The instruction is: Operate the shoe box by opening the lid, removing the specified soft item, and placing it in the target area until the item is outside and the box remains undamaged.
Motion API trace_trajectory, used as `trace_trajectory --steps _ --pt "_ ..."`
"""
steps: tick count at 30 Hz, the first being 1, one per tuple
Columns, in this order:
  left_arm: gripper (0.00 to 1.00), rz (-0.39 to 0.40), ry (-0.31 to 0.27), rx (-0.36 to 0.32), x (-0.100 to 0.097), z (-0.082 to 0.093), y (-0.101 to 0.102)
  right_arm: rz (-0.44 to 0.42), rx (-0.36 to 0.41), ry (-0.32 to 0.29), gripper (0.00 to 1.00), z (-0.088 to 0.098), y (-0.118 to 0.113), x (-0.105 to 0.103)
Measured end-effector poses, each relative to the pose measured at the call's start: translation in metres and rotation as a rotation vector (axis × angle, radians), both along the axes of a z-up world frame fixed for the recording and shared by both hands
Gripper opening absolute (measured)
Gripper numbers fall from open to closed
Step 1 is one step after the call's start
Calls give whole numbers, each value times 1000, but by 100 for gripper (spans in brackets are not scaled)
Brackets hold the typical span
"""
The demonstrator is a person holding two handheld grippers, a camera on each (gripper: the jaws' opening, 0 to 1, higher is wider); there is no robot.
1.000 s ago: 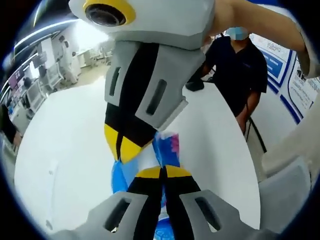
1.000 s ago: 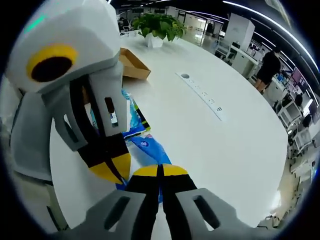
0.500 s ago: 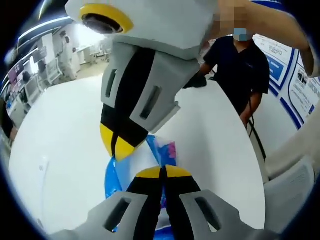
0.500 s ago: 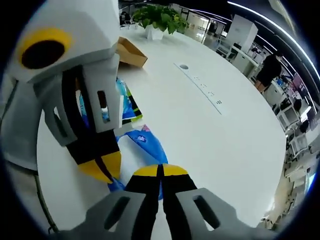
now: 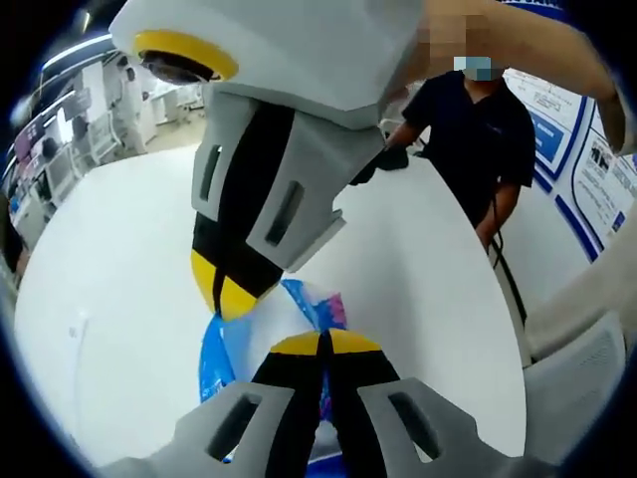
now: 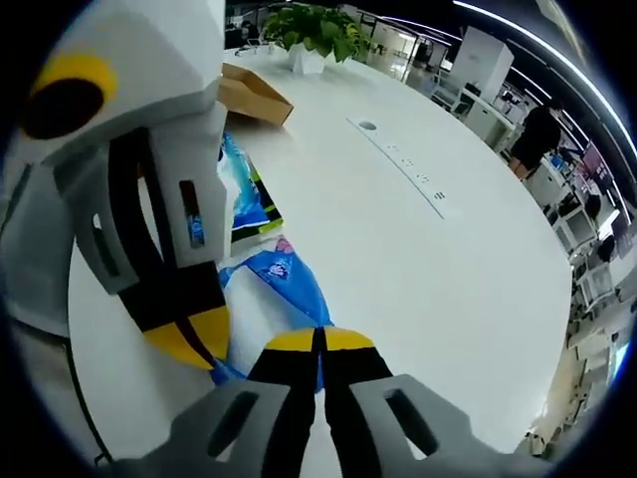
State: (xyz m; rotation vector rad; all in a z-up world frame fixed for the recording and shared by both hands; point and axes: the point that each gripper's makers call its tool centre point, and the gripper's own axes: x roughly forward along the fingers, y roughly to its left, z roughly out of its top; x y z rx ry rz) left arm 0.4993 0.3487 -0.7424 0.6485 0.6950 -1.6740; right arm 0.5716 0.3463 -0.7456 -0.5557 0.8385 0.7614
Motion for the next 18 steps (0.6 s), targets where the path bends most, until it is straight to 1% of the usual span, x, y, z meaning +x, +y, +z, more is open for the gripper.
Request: trace_trajectory --steps 6,7,10,13,15,18 --pt "0 0 -15 -1 0 0 1 -18 5 7 0 0 1 -2" --pt "0 -8 -35 -2 0 1 2 -21 7 9 0 1 1 -2" --pt "1 -13 -49 -3 -1 4 4 -20 7 0 3 4 2 -4" --pt "7 -11 -54 -8 -2 9 5 -31 10 -16 7 10 0 -2" --pt "12 -19 -73 -21 -2 14 5 -36 10 -24 9 15 0 -2" --pt "14 -20 -77 -27 -3 20 6 -44 10 -38 13 23 0 -2"
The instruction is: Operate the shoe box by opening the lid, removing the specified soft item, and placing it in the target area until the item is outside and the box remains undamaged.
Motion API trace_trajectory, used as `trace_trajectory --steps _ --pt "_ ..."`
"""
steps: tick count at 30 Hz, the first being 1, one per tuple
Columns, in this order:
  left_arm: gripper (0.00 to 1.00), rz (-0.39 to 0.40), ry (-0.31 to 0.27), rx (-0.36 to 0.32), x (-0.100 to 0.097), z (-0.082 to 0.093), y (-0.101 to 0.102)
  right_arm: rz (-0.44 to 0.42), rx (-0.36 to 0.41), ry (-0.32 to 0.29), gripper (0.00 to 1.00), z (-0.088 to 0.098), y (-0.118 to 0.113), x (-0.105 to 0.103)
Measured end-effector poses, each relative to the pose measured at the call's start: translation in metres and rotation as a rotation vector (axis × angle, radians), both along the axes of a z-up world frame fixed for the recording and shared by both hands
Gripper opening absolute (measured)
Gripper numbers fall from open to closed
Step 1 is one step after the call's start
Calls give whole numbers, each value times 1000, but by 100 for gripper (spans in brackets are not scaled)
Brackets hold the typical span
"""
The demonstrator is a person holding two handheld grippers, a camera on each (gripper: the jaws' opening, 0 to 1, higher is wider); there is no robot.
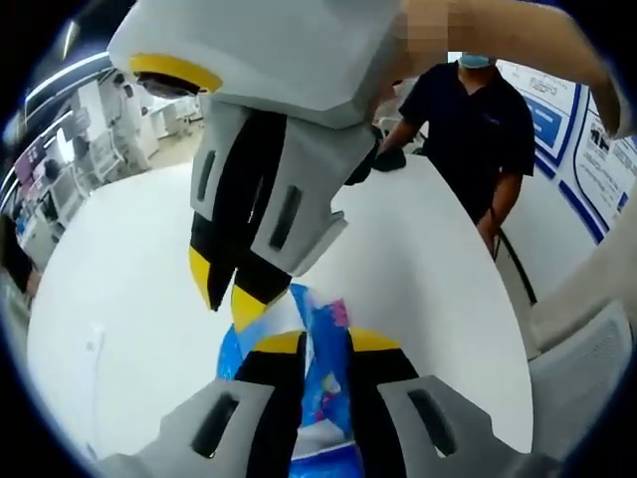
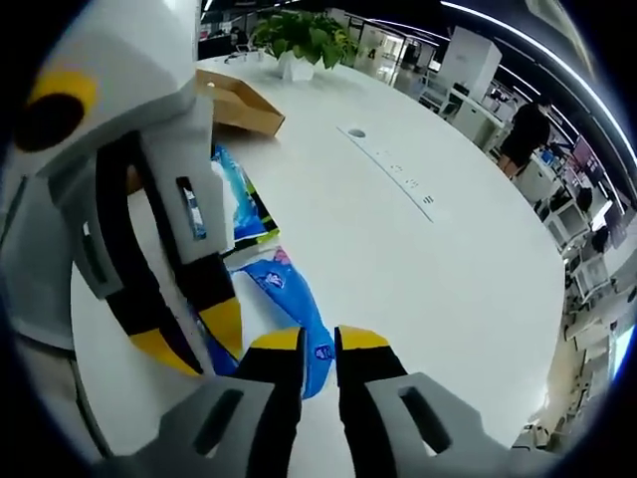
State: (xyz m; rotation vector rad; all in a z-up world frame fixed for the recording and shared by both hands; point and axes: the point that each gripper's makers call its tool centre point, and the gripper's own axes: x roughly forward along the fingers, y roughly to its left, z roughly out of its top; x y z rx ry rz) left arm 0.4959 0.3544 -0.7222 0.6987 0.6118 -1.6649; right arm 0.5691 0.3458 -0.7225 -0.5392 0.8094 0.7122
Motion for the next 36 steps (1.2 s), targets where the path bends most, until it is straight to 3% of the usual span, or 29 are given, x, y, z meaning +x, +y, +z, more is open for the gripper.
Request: trace_trajectory --steps 4,12,20,27,36 --pt "18 0 -27 -12 0 11 7 -19 13 -18 15 12 1 0" --pt "29 50 -28 3 1 25 32 -44 44 -35 21 35 9 -6" --pt "33 95 -28 -31 2 43 61 -28 65 -51 29 52 28 -16" --pt "34 130 -29 -70 6 59 99 16 87 -58 31 66 53 -27" --pt "35 170 -45 -74 11 69 154 77 80 -42 37 66 83 -40"
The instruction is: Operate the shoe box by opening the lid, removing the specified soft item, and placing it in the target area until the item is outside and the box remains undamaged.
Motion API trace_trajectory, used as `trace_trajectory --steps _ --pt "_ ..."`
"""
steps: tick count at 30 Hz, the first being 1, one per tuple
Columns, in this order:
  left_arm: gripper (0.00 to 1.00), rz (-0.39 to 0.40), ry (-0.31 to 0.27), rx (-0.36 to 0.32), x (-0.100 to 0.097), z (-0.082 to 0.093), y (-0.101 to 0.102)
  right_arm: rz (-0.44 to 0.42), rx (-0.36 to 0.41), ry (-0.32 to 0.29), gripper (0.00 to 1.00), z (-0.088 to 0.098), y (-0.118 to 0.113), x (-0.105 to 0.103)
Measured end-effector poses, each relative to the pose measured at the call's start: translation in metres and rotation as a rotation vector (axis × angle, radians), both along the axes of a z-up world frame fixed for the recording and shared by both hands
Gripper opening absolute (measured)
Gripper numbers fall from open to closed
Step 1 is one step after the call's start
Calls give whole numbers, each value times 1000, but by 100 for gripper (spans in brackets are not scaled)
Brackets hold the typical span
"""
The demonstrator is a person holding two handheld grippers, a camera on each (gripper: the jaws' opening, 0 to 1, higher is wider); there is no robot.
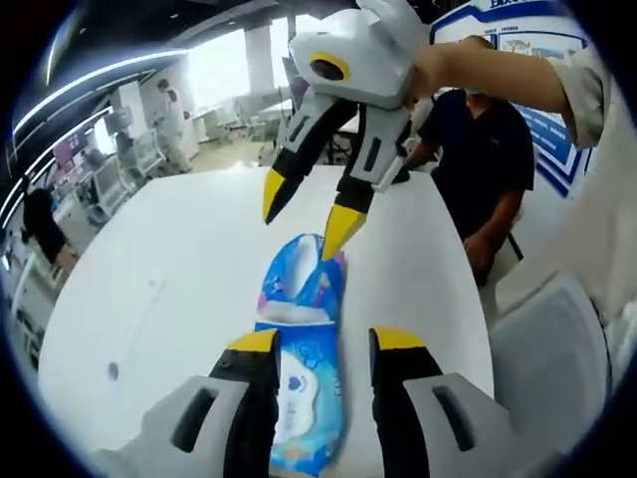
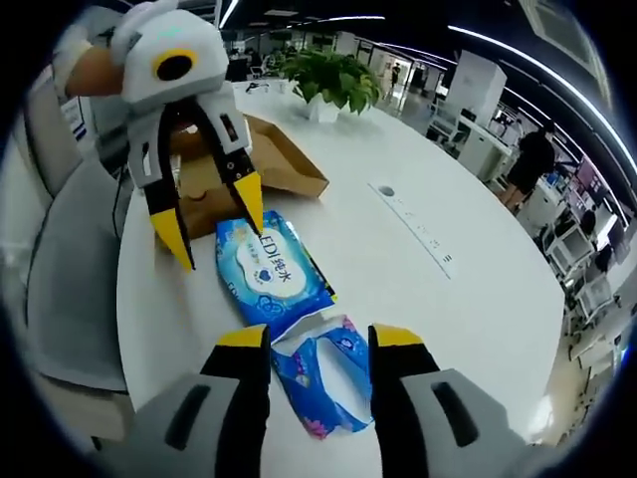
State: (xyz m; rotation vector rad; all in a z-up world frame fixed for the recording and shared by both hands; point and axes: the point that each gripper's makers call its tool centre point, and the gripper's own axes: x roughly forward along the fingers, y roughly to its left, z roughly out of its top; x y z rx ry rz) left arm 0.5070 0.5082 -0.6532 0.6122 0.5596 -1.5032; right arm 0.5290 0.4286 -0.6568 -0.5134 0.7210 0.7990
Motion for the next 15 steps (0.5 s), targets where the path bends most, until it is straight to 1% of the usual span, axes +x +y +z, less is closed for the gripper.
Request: trace_trajectory --steps 3,5,9,15 --pt "35 20 0 2 2 3 19 23 -3 2 38 0 11 -4" --pt "36 32 -5 3 3 5 27 41 10 8 39 0 22 -8" --pt "37 74 -6 -16 7 12 46 79 29 13 41 1 39 -12" --pt "40 141 -22 -11 11 17 88 133 50 29 46 0 63 -18"
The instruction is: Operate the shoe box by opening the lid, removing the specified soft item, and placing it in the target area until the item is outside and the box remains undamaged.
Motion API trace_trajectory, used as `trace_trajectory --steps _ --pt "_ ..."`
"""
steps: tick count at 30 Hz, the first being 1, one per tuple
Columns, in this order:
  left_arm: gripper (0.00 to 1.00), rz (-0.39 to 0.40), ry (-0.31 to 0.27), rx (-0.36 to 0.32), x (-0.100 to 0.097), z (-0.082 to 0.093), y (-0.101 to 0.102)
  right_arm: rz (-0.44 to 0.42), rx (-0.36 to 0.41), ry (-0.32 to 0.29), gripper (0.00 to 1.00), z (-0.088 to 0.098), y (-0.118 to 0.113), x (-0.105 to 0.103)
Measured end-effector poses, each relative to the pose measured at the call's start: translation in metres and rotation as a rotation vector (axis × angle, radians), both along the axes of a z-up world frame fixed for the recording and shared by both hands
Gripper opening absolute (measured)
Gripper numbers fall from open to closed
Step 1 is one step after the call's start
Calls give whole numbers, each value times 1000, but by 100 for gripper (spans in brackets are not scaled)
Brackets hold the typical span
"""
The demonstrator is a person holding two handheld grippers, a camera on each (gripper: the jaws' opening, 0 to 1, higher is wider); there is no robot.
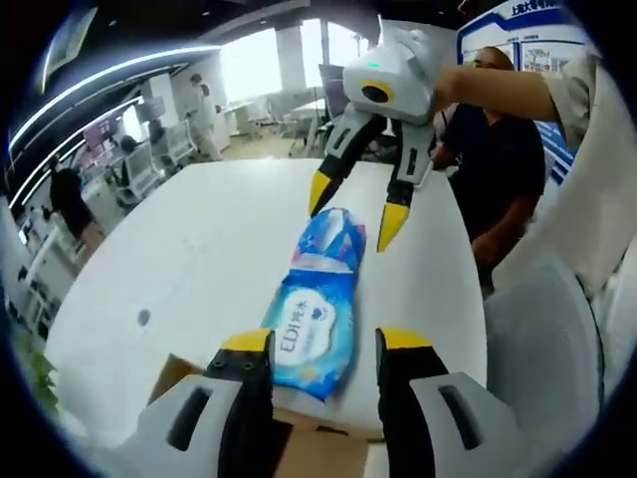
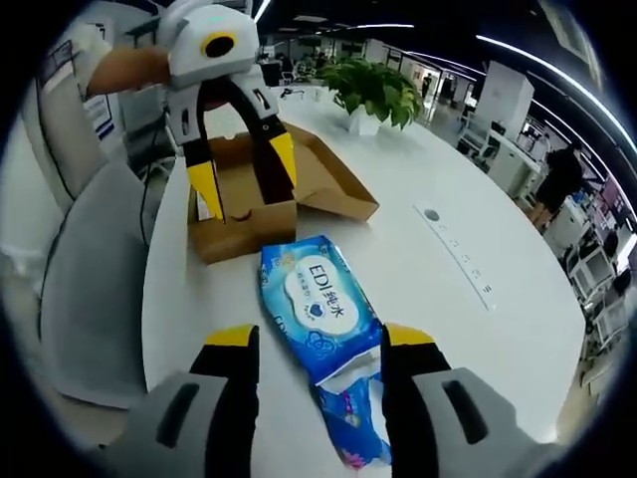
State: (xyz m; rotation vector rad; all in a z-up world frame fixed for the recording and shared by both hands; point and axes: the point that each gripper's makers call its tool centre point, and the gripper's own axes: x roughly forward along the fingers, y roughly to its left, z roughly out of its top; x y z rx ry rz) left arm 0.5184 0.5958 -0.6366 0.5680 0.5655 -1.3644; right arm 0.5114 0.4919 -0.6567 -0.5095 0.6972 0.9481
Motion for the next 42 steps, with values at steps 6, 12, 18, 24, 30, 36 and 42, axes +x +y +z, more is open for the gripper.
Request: trace_trajectory --steps 6,12,18,24,30,36,42 --pt "44 97 -2 -3 5 4 46 72 7 8 47 -1 26 -6" --pt "47 191 1 -15 3 4 86 128 20 12 48 -3 48 -10" --pt "52 297 15 -23 0 2 128 182 24 21 49 -7 69 -13" --pt "54 404 13 -22 -4 0 170 230 26 36 51 -11 87 -18" --pt "56 503 19 -17 -9 -6 206 267 23 45 54 -15 105 -20" --pt "58 607 28 -41 -13 -9 236 303 26 54 54 -20 125 -21" --pt "57 684 27 -35 -17 -14 264 332 29 57 54 -24 145 -19"
